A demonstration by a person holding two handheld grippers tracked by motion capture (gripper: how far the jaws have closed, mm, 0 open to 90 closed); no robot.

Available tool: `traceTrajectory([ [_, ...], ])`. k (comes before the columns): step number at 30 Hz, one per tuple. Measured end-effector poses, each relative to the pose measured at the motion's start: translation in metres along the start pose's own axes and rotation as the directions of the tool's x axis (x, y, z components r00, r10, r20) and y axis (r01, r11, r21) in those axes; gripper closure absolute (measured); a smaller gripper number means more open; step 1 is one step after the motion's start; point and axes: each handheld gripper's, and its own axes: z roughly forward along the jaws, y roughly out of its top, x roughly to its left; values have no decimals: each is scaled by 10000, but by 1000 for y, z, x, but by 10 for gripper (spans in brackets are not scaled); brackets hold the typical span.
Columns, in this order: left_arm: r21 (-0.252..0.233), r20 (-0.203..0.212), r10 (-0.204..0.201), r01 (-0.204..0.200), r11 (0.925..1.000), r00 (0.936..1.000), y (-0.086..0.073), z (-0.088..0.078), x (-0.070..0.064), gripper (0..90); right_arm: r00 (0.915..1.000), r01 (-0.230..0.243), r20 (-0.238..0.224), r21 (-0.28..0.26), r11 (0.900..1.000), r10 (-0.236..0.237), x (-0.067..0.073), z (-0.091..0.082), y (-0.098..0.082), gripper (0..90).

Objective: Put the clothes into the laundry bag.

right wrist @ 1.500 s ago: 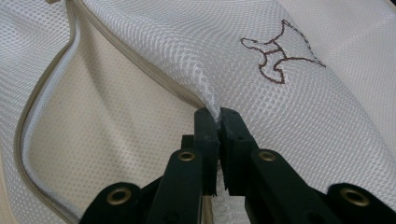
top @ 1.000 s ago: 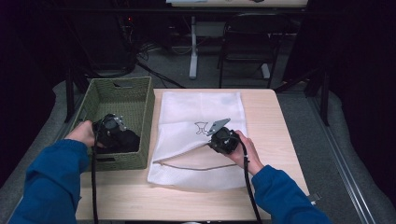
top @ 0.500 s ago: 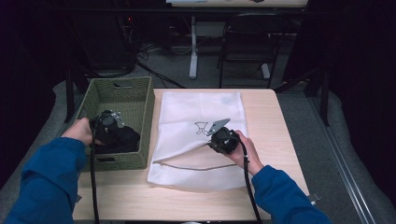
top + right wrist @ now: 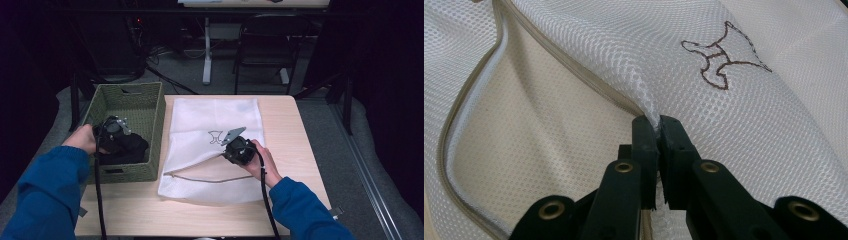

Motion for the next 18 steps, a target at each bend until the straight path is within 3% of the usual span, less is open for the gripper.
traceTrajectory([
  [6, -14, 72, -183, 183, 9998, 9998, 0, -9, 2, 683, 10000, -7, -1, -1, 10000, 7, 0, 0, 0, 869],
  [18, -80, -254, -198, 196, 9998, 9995, 2, -35, 0, 685, 10000, 34, -3, -11, 10000, -34, 1, 0, -1, 869],
])
